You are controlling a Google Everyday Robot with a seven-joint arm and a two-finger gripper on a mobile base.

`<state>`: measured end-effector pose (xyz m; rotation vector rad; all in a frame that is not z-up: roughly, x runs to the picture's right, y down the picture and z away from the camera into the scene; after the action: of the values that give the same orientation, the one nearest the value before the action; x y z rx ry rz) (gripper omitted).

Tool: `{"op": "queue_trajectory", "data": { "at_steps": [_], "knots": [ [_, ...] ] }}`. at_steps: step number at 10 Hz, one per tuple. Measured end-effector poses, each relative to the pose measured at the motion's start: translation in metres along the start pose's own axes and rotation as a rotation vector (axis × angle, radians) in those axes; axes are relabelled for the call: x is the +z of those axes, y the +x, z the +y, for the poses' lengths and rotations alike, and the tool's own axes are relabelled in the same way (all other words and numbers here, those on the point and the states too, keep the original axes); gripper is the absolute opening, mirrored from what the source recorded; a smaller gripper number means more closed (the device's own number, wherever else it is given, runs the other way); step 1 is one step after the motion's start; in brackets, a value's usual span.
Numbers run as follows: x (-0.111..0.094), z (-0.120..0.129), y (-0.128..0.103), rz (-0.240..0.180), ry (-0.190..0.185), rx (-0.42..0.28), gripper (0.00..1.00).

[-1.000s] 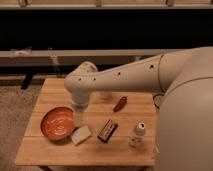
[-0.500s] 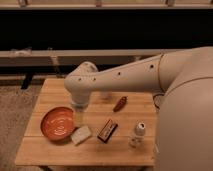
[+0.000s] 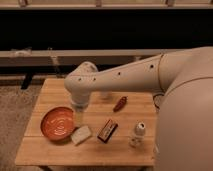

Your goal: Knock the bottle over

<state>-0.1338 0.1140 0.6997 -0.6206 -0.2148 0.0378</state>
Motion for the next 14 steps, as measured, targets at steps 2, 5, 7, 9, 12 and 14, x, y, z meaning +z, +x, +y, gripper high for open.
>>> {"op": "queue_trajectory", "data": {
  "at_steps": [2,5,7,9,12,14],
  "knots": [
    [0.002,-0.002,0.004,0.003,-0.001,-0.007,0.80],
    [0.023,-0.004,0.053,0.021,-0.016,0.018,0.80],
    [0.036,0.003,0.094,0.030,-0.034,0.063,0.80],
    [0.038,0.010,0.134,0.042,-0.042,0.118,0.80],
    [0.034,0.021,0.203,0.063,-0.045,0.225,0.80],
    [0.036,0.025,0.248,0.081,-0.051,0.299,0.80]
  ]
}}
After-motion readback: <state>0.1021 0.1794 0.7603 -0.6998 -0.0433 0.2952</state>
